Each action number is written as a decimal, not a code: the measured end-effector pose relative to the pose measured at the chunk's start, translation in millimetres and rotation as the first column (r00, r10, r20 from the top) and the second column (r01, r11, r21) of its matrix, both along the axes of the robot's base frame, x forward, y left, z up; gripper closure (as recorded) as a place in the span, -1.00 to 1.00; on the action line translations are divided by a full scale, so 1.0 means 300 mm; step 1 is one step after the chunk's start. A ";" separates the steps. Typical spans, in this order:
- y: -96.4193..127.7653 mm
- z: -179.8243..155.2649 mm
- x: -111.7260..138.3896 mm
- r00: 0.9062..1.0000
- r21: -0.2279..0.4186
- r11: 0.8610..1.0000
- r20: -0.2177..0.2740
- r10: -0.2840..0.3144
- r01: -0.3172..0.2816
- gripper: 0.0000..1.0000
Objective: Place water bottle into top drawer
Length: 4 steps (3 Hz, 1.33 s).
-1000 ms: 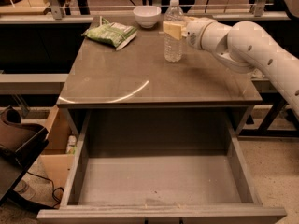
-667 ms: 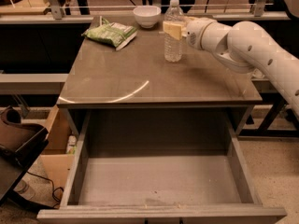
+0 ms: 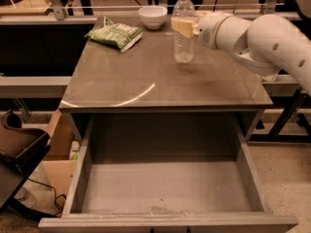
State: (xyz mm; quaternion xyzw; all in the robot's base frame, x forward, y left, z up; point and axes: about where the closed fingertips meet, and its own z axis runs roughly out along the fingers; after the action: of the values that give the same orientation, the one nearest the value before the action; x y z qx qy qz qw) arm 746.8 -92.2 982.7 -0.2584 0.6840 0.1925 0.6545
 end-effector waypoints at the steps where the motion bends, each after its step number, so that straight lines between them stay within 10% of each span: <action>1: -0.004 0.046 -0.124 0.999 -0.021 1.000 0.033 -0.011 0.011 1.00; 4: 0.098 -0.130 -0.615 0.996 -0.080 0.995 0.066 0.064 -0.059 1.00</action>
Offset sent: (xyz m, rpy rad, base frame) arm -0.1680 -0.0045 -0.0129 -0.0427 -0.1011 -0.0472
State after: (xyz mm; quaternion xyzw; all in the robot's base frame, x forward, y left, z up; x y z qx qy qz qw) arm 562.5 -62.8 943.7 -0.3109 0.6597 0.1767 0.6610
